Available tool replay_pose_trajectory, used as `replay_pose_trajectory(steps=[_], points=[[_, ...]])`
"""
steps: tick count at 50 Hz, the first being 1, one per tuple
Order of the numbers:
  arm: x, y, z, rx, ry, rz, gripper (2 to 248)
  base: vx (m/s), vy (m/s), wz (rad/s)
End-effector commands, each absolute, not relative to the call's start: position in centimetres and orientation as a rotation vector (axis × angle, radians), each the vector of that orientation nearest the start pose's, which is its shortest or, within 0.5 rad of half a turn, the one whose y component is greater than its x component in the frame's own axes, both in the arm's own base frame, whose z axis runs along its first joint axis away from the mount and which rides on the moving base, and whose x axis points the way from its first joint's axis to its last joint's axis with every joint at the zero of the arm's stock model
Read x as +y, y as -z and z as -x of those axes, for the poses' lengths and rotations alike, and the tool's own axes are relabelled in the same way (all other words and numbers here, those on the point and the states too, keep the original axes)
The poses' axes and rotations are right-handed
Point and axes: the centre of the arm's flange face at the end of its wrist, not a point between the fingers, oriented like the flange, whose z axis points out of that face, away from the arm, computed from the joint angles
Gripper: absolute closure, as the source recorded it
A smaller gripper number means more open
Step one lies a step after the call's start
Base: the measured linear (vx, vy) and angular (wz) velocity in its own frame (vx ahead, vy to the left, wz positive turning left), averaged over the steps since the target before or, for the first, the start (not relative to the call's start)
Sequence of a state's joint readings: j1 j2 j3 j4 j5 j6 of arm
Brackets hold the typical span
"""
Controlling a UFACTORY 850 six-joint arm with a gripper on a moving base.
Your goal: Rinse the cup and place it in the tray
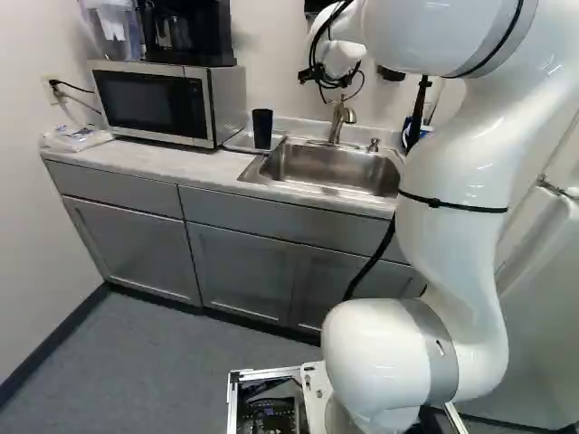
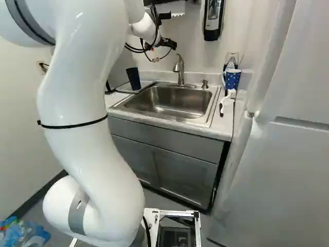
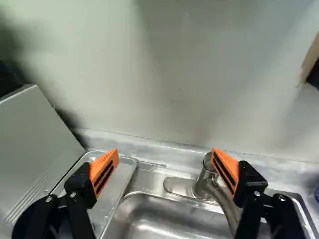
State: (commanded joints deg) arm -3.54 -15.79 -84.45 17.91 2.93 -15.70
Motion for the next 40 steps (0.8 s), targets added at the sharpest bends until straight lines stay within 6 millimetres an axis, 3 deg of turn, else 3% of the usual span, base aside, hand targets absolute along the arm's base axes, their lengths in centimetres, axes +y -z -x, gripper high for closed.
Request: replay_pose_trajectory(steps=[21, 40], points=[[-1.6, -69.5, -60.6, 0.087, 1.779, 2.584, 3, 0.0, 0.0, 0.0], [-0.8, -68.7, -56.6, 0.049, 1.604, 2.659, 3, 0.0, 0.0, 0.0]])
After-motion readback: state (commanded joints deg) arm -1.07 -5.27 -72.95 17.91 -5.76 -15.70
